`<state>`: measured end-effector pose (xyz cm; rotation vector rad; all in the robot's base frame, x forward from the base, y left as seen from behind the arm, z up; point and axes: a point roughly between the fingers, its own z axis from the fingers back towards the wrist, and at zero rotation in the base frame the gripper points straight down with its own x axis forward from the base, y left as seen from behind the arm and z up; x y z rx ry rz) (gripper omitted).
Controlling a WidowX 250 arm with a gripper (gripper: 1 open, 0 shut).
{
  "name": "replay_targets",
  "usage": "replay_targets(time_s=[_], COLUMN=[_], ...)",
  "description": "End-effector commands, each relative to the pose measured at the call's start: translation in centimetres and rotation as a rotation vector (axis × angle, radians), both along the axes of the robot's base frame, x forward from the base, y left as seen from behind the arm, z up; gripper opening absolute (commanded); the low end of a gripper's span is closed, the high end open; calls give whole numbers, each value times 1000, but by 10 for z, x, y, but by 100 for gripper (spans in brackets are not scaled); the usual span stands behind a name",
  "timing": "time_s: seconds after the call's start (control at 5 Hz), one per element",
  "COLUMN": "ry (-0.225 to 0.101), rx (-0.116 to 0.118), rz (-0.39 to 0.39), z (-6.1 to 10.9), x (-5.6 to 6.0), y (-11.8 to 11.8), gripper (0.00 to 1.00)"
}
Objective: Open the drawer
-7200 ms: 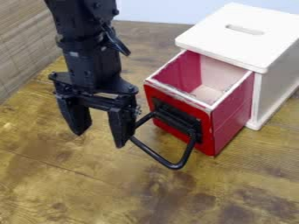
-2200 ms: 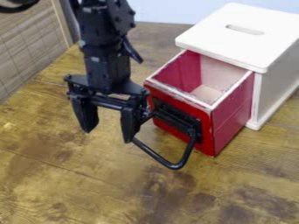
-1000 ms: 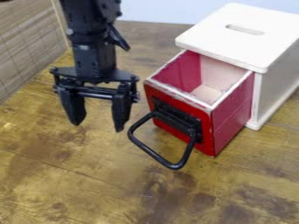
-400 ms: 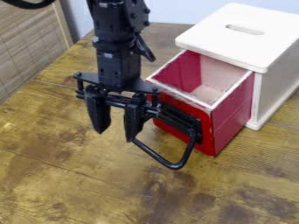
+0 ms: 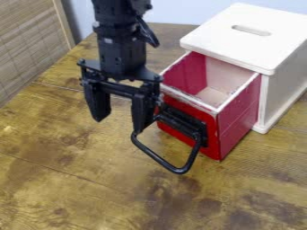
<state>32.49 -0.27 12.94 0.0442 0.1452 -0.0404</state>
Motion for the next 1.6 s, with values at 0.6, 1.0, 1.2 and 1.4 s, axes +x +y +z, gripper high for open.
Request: replay_targets(time_s=[0.6,1.0,1.2,1.4], ry=[-120,-93,-86,-87], rx=[-23,-10,-3,-1], rz=[30,51,54,87], z=[6,11,12,4], x=[-18,-19,-17,-9], y=[6,-6,-11,-10], gripper=[100,100,100,100])
